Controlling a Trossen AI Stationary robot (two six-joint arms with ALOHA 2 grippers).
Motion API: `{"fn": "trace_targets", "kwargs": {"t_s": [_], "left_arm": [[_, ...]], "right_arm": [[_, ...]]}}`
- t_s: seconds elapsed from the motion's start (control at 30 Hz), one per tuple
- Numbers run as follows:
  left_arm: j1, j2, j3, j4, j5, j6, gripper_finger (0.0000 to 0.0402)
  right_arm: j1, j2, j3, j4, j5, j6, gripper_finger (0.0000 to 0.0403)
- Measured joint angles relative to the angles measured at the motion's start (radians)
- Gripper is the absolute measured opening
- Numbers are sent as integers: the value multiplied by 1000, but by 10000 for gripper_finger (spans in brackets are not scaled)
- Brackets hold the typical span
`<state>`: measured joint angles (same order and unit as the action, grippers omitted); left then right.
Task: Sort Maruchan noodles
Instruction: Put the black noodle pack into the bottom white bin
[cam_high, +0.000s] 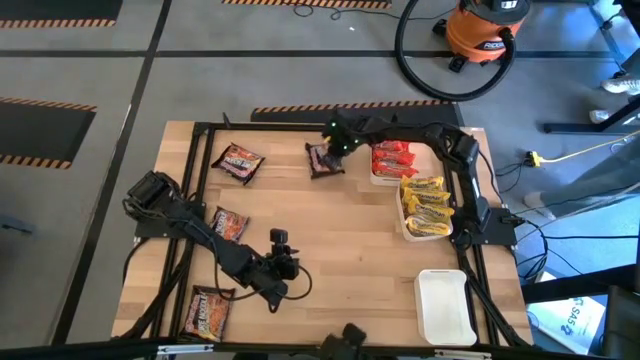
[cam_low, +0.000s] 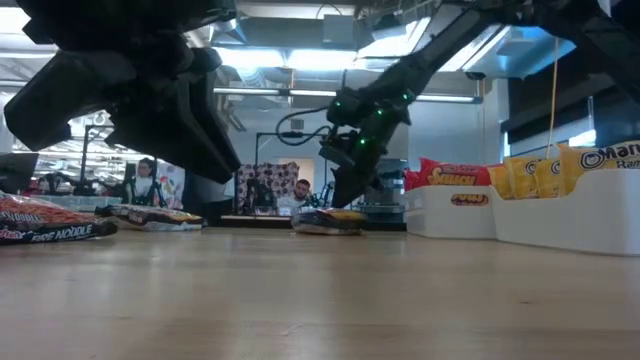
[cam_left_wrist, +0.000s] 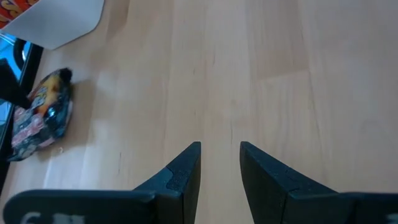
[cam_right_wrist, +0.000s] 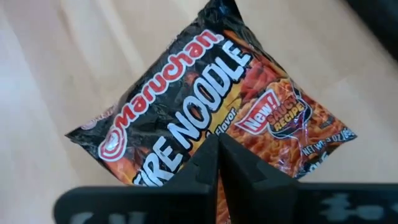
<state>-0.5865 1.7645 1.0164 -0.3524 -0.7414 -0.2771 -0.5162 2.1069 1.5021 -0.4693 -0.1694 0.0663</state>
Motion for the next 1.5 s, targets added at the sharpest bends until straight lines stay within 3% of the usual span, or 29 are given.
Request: {"fn": "trace_targets", "kwargs": {"t_s": [0.43, 0.73, 0.93, 1.1, 1.27, 1.5], "left_arm": [[-28, 0, 0, -50, 1, -37, 105], [-94, 0, 0, -217, -4, -218, 105], [-90, 0, 0, -131, -90, -227, 105], [-47, 0, -16, 15, -144, -207, 105], [25, 0, -110, 126, -108, -238, 105], [126, 0, -240, 314, -91, -265, 105]], "right_arm": [[292, -7, -1, -105, 165, 67, 12], [501, -31, -5, -101, 256, 138, 12], [591, -180, -8, -228, 343, 141, 12], [633, -315, -138, -309, 526, 233, 12], [635, -402, -397, -154, 565, 332, 12], [629, -371, -632, 298, 430, 350, 12]]}}
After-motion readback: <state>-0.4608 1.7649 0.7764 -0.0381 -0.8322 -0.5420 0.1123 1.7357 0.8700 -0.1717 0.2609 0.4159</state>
